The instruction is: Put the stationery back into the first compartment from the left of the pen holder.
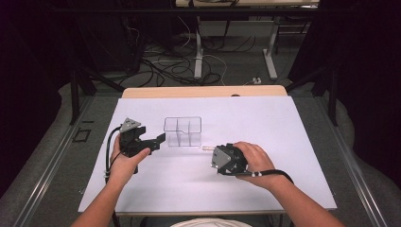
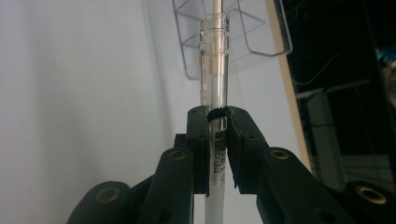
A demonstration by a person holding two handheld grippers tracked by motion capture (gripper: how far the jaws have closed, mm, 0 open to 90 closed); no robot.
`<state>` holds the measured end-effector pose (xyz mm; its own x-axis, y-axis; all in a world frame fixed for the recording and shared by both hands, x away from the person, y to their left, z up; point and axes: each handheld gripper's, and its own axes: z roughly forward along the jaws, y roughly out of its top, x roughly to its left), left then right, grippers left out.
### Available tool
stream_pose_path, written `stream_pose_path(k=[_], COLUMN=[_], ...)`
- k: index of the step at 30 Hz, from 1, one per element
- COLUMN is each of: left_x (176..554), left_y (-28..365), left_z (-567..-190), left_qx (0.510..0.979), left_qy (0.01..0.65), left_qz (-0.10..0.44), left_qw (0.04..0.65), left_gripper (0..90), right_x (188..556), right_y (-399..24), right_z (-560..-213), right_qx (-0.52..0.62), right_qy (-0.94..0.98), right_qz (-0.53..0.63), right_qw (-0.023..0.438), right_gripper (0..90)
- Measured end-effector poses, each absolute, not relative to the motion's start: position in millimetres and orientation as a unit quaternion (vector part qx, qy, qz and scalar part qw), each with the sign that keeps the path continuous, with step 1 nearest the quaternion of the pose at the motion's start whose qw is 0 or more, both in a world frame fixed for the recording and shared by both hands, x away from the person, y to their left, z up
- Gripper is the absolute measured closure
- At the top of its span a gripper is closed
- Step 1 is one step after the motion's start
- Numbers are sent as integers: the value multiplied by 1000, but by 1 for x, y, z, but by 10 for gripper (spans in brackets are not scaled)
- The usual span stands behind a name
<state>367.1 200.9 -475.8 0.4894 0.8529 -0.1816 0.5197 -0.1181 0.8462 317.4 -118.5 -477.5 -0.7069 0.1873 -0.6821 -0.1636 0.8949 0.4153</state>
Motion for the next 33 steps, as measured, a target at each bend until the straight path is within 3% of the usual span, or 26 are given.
stream_pose_path(k=[8,17,33], left_x=[367,368,372], left_y=[199,194,170], left_z=[-475,-474,-468], left_qx=[731,749,805], left_qy=[465,450,382], left_qz=[174,159,116], left_qw=[468,461,439], left_gripper=[127,161,287], right_x=[314,308,300], right_y=[-123,-117,-106], right_z=[-485,-496,-506], right_qx=[-74,-142,-202], right_qy=[866,842,835], right_qz=[202,174,156], right_qw=[451,490,487], right_gripper=[801,801,801])
